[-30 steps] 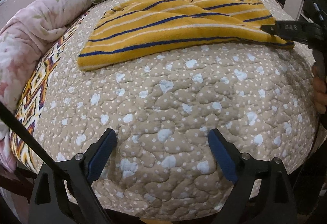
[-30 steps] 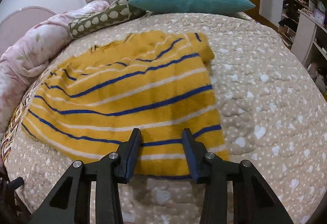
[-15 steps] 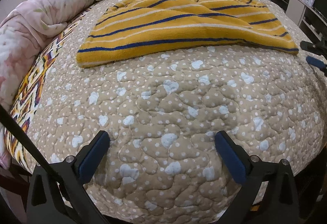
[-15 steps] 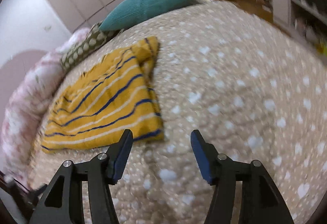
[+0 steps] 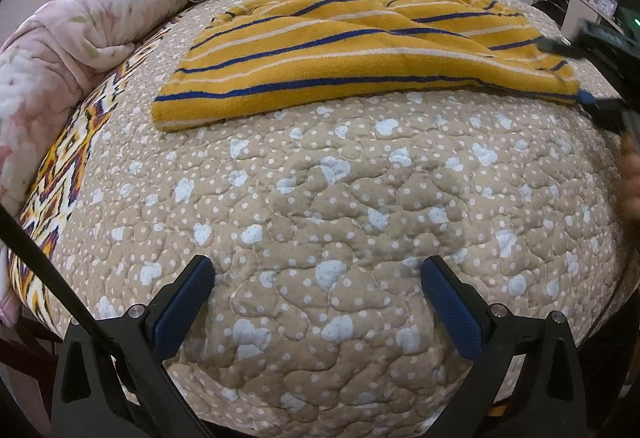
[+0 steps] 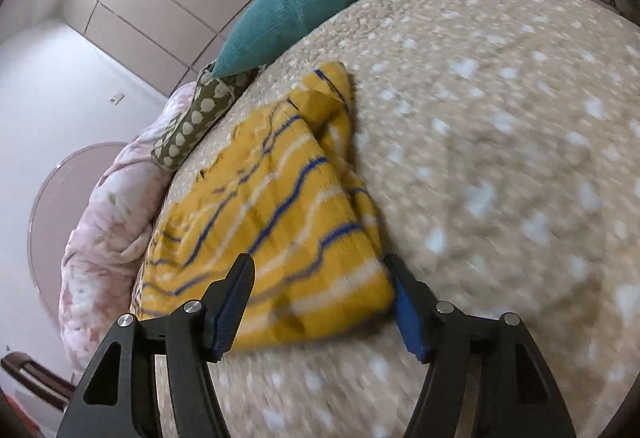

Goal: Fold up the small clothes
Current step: 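Grasp the sweater side edge with the right gripper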

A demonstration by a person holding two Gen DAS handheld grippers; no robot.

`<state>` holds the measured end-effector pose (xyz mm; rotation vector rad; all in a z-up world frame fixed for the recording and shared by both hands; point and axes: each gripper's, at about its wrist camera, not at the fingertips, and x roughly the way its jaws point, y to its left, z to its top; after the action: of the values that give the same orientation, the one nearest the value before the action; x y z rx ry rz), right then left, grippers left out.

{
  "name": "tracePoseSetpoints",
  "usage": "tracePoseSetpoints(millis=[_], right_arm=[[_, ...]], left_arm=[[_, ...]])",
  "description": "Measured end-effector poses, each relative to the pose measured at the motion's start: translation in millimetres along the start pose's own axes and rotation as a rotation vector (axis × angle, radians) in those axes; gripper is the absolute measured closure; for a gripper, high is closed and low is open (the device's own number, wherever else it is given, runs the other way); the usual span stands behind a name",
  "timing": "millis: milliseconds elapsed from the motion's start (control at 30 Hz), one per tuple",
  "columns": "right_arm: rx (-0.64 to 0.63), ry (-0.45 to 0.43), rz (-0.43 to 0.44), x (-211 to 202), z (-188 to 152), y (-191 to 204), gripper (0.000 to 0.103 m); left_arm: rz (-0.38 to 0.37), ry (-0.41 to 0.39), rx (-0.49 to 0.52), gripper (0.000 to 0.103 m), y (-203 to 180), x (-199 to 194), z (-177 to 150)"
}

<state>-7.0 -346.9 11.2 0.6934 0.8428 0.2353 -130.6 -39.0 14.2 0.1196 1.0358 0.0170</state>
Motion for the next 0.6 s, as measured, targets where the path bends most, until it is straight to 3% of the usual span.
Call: tracePoseSetpoints(millis=[100, 167, 200, 233, 267, 333, 400, 600], right_arm=[[0.014, -0.001, -0.001, 16.9, 9.4, 7.7, 0.036], [0.046, 0.012, -0.002, 23.4, 14.0, 6.9, 0.059], [0.072, 0.030, 0.011, 26.4, 16.2, 3.6, 0.073], [0.097, 0.044, 0.022, 28.3, 17.6, -0.3, 0.076], [0.115, 0.049, 0.029, 28.8, 18.0, -4.0, 0.077], [0.116, 0.054, 0.031, 27.7, 17.7, -7.3, 0.077], [0.107, 0.053, 0.019, 27.3, 16.5, -6.1, 0.077], [0.081, 0.060, -0.009, 31.0, 17.7, -0.9, 0.077]], left_arm=[[0.003, -0.001, -0.001, 0.000, -0.5, -0.6, 0.0], [0.010, -0.006, 0.012, 0.003, -2.0, -5.0, 0.1], [0.009, -0.025, 0.026, 0.023, -3.9, -9.6, -0.6], [0.017, -0.056, 0.061, 0.043, -9.2, -17.0, -0.7], [0.044, -0.079, 0.096, 0.048, -15.4, -22.4, -0.8], [0.103, -0.128, 0.146, 0.049, -25.2, -30.9, -2.2], [0.110, -0.139, 0.159, 0.047, -27.5, -34.3, -2.5], [0.059, -0.119, 0.073, 0.037, -8.0, -39.3, -1.3]])
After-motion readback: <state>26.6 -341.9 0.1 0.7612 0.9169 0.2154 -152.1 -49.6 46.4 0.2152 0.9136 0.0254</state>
